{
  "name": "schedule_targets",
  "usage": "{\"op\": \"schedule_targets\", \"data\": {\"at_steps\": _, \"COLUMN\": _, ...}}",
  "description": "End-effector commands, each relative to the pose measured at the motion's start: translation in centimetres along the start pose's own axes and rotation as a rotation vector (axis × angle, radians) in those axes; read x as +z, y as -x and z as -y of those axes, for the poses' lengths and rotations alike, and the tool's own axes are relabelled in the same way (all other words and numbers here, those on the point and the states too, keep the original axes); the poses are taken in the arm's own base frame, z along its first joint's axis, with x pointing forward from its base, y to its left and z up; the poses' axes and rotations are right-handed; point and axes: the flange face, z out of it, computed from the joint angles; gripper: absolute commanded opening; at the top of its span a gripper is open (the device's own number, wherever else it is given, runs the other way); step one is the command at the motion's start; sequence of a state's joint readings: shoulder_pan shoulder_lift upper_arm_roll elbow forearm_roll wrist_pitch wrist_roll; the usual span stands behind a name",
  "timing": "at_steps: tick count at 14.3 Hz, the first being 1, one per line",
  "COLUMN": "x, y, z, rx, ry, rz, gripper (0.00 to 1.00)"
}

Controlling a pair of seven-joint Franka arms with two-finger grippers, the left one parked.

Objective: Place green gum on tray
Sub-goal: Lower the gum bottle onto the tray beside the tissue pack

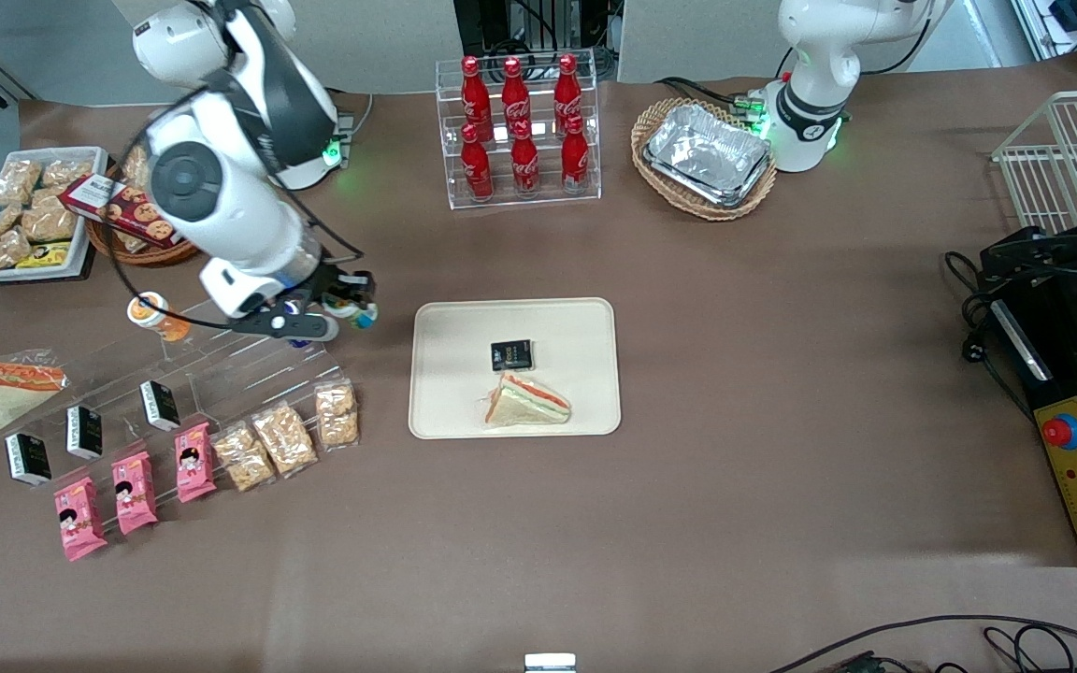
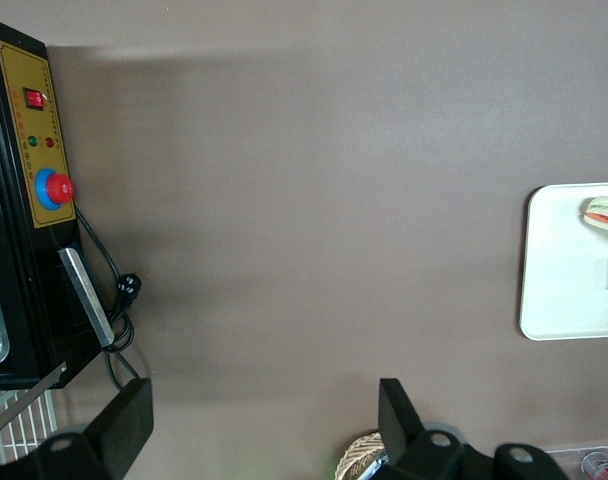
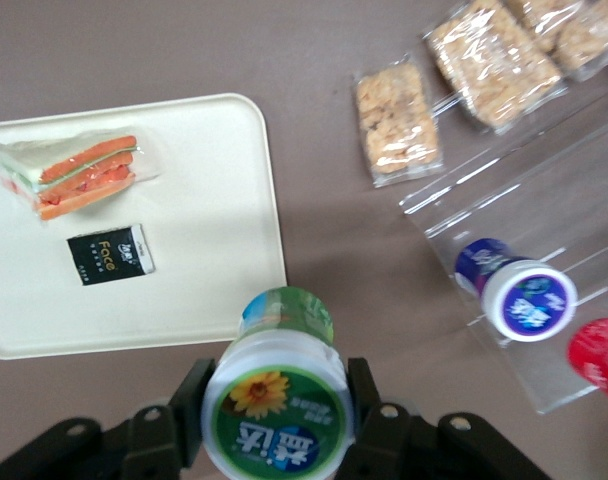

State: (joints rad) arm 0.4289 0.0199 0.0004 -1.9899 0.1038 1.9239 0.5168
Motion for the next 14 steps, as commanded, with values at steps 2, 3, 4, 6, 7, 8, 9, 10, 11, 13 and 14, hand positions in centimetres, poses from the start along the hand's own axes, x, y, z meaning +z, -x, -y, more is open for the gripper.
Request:
{"op": "schedule_targets", "data": {"at_steps": 2, "x": 6.6, "y": 1.4, "z": 2.2, "rx": -0.012, "ry": 0.008, "rz": -0.005, "gripper": 0.29}}
{"op": "schedule_targets", "data": {"at_steps": 3, "x": 8.3, "y": 1.2, "z": 2.8, "rx": -0.009, "ry": 0.013, "rz": -0.003, "gripper": 0.29}}
{"op": "schedule_targets", "data": {"at_steps": 4, "x": 10.2, "y": 1.3, "z": 3.8, "rx": -0.016, "ry": 0.02, "rz": 0.001, "gripper": 0.29}}
{"op": "schedule_targets", "data": {"at_steps": 6, "x": 13.0, "y": 1.5, "z": 5.6, "rx": -0.016, "ry": 0.02, "rz": -0.007, "gripper": 0.29}}
{"op": "schedule_targets", "data": {"at_steps": 7, "x": 14.4, "y": 1.7, "z": 6.3, "rx": -0.012, "ry": 0.023, "rz": -0.008, "gripper": 0.29}}
{"op": "schedule_targets", "data": {"at_steps": 8, "x": 15.4, "y": 1.6, "z": 6.5, "rx": -0.015, "ry": 0.024, "rz": -0.01, "gripper": 0.29}}
{"op": "schedule_targets", "data": {"at_steps": 9, "x": 16.2, "y": 1.5, "z": 6.6, "rx": -0.014, "ry": 0.024, "rz": -0.012, "gripper": 0.29}}
{"op": "schedule_targets", "data": {"at_steps": 10, "x": 17.2, "y": 1.8, "z": 7.0, "rx": -0.026, "ry": 0.025, "rz": -0.015, "gripper": 0.29}}
{"op": "schedule_targets", "data": {"at_steps": 11, "x": 18.2, "y": 2.2, "z": 7.2, "rx": -0.031, "ry": 0.022, "rz": -0.025, "gripper": 0.29}}
{"op": "schedule_targets", "data": {"at_steps": 13, "x": 19.8, "y": 2.3, "z": 6.8, "rx": -0.03, "ry": 0.011, "rz": -0.046, "gripper": 0.29}}
{"op": "schedule_targets", "data": {"at_steps": 14, "x": 20.2, "y": 2.3, "z": 6.7, "rx": -0.029, "ry": 0.011, "rz": -0.048, "gripper": 0.29}}
